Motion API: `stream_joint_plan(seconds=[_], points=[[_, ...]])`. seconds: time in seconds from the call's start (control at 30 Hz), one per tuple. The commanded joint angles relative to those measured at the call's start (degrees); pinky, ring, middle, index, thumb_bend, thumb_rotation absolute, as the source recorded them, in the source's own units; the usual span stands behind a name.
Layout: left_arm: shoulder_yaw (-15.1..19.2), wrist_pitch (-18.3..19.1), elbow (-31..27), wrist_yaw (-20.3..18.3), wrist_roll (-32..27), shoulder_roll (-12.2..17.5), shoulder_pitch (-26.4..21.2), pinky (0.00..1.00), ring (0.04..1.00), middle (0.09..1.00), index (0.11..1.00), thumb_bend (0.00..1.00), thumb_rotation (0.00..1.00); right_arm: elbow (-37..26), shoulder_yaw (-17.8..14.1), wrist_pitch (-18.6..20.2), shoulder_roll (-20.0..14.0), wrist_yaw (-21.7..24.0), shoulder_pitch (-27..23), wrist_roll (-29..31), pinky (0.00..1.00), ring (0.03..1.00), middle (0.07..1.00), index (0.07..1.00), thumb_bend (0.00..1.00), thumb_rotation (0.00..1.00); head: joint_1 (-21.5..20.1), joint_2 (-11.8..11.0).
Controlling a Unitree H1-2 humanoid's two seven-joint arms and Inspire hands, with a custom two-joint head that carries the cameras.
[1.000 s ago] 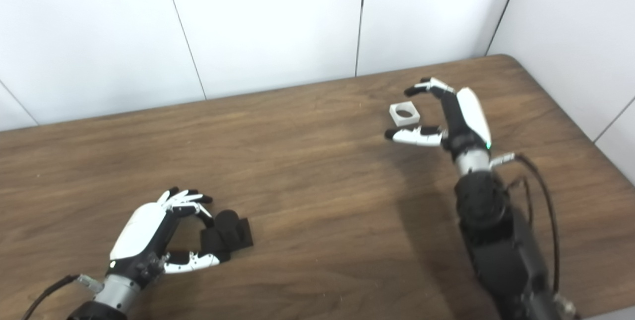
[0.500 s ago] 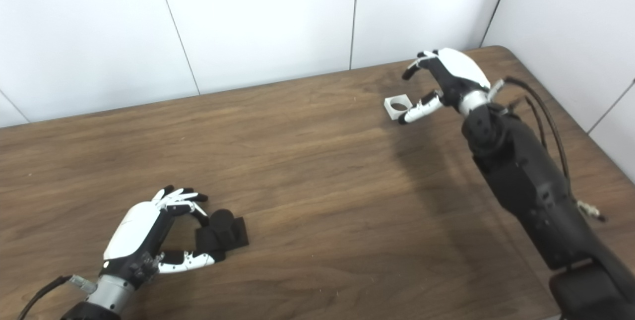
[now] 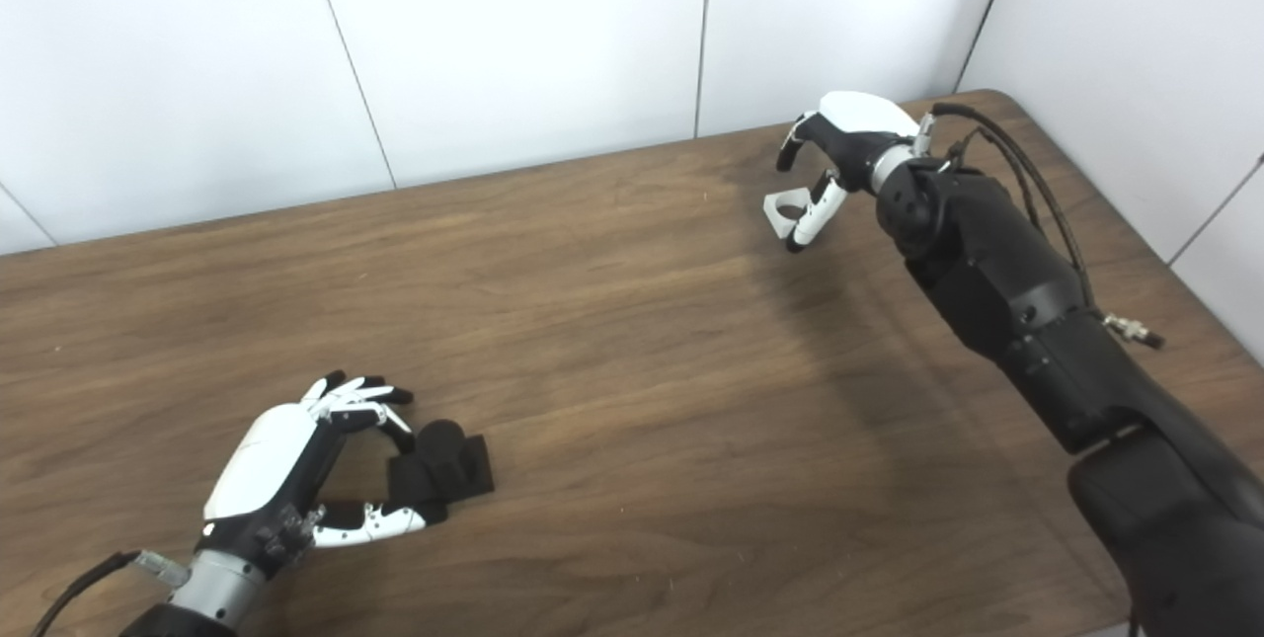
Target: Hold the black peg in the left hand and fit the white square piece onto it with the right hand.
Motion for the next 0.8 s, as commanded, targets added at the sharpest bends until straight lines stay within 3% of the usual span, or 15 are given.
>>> stream_joint_plan(seconds=[0.0, 0.37, 0.77], points=[[-0.78, 0.55, 0.50, -2.96, -0.09, 0.90, 1.32, 1.00, 0.882, 0.785, 0.485, 0.52, 0.05, -0.01, 0.18, -1.35, -0.97, -0.63, -3.80, -1.34, 1.00, 1.000, 0.930, 0.681, 0.89, 0.13, -0.07, 0.06], [-0.85, 0.73, 0.13, -3.09, 0.14, 0.86, 1.31, 1.00, 0.879, 0.784, 0.485, 0.52, 0.05, 4.28, 2.62, -2.05, -0.51, -1.09, -6.18, -3.68, 1.00, 0.999, 0.917, 0.674, 0.87, 0.12, 0.17, 0.08], [-0.58, 0.86, -0.27, -3.45, -0.02, 1.19, 1.38, 1.00, 0.882, 0.785, 0.485, 0.52, 0.05, 6.08, 3.09, -1.14, -0.67, -0.68, -6.13, -4.79, 1.00, 0.980, 0.899, 0.659, 0.87, 0.13, 0.10, 0.13]])
